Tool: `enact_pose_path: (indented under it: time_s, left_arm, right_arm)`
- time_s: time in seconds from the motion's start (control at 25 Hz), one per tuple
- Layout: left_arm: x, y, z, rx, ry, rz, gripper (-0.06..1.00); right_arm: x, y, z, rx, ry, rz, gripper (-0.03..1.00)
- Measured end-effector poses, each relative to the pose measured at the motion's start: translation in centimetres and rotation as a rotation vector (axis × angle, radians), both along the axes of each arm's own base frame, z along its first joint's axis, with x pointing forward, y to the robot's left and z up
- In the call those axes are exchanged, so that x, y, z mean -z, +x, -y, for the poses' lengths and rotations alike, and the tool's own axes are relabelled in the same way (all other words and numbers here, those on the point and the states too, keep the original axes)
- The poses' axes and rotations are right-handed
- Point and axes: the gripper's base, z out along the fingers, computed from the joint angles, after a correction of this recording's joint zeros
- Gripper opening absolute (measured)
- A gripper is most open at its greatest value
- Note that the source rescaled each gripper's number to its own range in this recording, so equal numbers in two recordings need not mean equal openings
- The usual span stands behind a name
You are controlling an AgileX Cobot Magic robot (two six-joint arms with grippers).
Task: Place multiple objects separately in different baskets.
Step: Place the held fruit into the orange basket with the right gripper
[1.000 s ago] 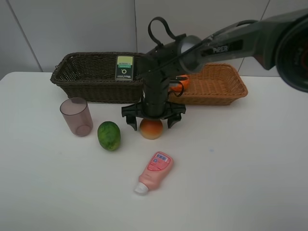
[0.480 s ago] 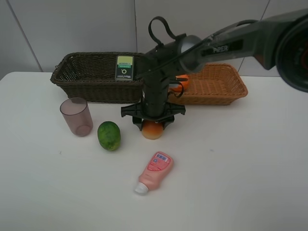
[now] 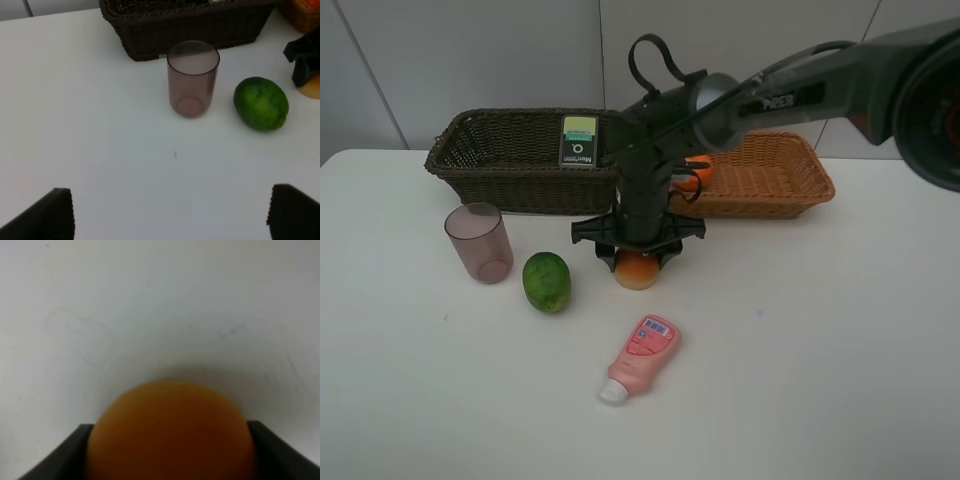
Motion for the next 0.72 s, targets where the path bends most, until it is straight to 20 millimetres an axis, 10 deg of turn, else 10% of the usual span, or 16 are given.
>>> enact_pose_path:
  time_s: [0.52,0.72]
  left_arm:
    - [0.0,0.0,0.0,0.000,0.000,0.000,1.00]
    - [0.0,0.0,0.0,0.000,0.000,0.000,1.00]
  right_arm:
    - [-4.2,0.5,-0.7,-0.172,0.008,-0.053,0.00]
    - [-7.2,1.8,2.2,-0.227,0.022,-0.079,0.00]
